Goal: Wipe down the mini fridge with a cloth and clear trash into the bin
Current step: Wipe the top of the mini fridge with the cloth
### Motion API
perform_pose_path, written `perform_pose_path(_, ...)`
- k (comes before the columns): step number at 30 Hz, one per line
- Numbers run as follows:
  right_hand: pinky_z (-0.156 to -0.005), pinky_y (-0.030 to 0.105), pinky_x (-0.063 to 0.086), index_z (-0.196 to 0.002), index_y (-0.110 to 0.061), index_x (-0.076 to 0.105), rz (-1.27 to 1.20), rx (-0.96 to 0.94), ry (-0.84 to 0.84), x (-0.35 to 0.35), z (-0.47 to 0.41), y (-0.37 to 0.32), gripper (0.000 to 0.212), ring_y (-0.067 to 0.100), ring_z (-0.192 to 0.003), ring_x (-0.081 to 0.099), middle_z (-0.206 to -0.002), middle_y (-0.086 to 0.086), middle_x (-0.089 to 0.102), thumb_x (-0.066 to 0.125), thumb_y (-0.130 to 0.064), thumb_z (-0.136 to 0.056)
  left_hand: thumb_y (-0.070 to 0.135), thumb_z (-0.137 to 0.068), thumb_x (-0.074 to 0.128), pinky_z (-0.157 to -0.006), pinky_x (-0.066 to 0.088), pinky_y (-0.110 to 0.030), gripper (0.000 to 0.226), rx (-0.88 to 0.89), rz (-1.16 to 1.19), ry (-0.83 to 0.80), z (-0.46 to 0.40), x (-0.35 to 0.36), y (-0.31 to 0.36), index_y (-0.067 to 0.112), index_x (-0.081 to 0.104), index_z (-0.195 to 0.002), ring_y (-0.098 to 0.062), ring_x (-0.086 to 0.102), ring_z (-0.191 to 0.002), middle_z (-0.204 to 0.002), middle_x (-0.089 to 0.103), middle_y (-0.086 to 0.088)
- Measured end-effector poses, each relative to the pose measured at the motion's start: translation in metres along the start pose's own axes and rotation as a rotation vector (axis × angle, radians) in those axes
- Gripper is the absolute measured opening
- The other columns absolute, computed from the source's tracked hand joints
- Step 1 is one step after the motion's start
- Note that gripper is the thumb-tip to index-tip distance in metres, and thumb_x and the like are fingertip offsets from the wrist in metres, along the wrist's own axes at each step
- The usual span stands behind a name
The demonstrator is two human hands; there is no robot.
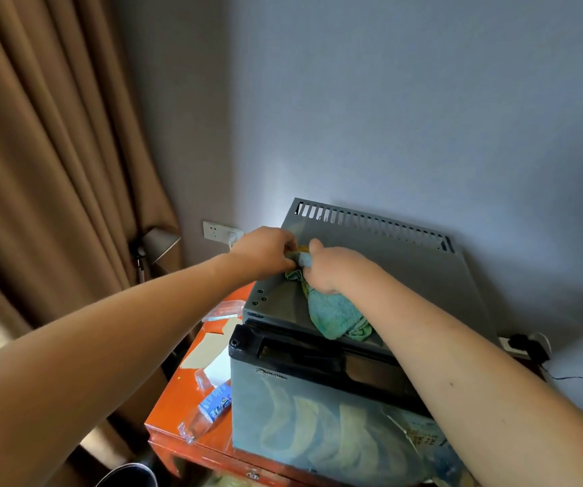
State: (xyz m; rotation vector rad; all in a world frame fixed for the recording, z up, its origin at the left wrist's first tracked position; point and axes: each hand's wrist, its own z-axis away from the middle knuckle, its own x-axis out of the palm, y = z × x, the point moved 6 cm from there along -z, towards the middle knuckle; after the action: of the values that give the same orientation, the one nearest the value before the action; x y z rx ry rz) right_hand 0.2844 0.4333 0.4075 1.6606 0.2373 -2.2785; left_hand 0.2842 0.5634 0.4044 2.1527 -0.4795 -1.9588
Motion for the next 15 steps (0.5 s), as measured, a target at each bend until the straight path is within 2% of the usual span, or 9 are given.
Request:
perform_pose_path(4, -0.059, 0.034, 0.041, -0.148, -0.016, 0.025, 0.074, -0.062, 0.023, -0.007, -0.010, 0.009, 0.049, 0.025, -0.078, 0.062, -0.091, 0.007, 0.060, 0.038, -0.035, -0.105, 0.039, -0.080, 0.067, -0.062, 0.046, -0.025, 0.016, 0.000, -0.031, 0.011, -0.012, 0.002, -0.001, 0.035, 0.062, -0.095, -0.014, 0.060, -0.083, -0.094, 0.066, 0.009)
perform_pose_path(8, -0.060, 0.035, 0.040, -0.148, -0.019, 0.026, 0.124, -0.069, 0.025, -0.020, -0.041, 0.023, 0.047, 0.027, -0.081, 0.060, -0.091, 0.007, 0.058, 0.037, -0.037, -0.105, 0.038, -0.081, 0.065, -0.062, 0.049, -0.027, 0.022, -0.072, -0.019, 0.068, -0.039, 0.009, -0.003, 0.031, 0.064, -0.101, -0.016, 0.060, -0.081, -0.092, 0.064, 0.006)
perform_pose_path(10, -0.066, 0.037, 0.044, -0.152, -0.020, 0.023, 0.136, -0.059, 0.018, -0.025, -0.062, 0.031, 0.052, 0.029, -0.088, 0.060, -0.106, 0.011, 0.062, 0.039, -0.035, -0.105, 0.036, -0.080, 0.065, -0.057, 0.044, -0.025, 0.018, -0.100, -0.015, 0.083, -0.058, 0.010, -0.003, 0.029, 0.064, -0.098, -0.016, 0.060, -0.078, -0.089, 0.063, 0.006)
perform_pose_path(12, -0.077, 0.040, 0.050, -0.158, -0.020, 0.017, 0.137, -0.054, 0.011, -0.029, -0.086, 0.036, 0.059, 0.032, -0.100, 0.060, -0.130, 0.016, 0.061, 0.040, -0.032, -0.105, 0.033, -0.080, 0.064, -0.059, 0.048, -0.026, 0.016, -0.125, -0.004, 0.079, -0.079, 0.011, -0.006, 0.028, 0.065, -0.095, -0.017, 0.061, -0.076, -0.087, 0.064, 0.005)
perform_pose_path(15, -0.085, 0.042, 0.050, -0.160, -0.021, 0.012, 0.132, -0.078, 0.023, -0.035, -0.119, 0.038, 0.063, 0.037, -0.115, 0.058, -0.144, 0.017, 0.053, 0.039, -0.034, -0.105, 0.034, -0.079, 0.065, -0.064, 0.050, -0.027, 0.018, -0.164, 0.001, 0.082, -0.105, 0.010, -0.017, 0.028, 0.067, -0.096, -0.020, 0.063, -0.081, -0.088, 0.065, 0.005)
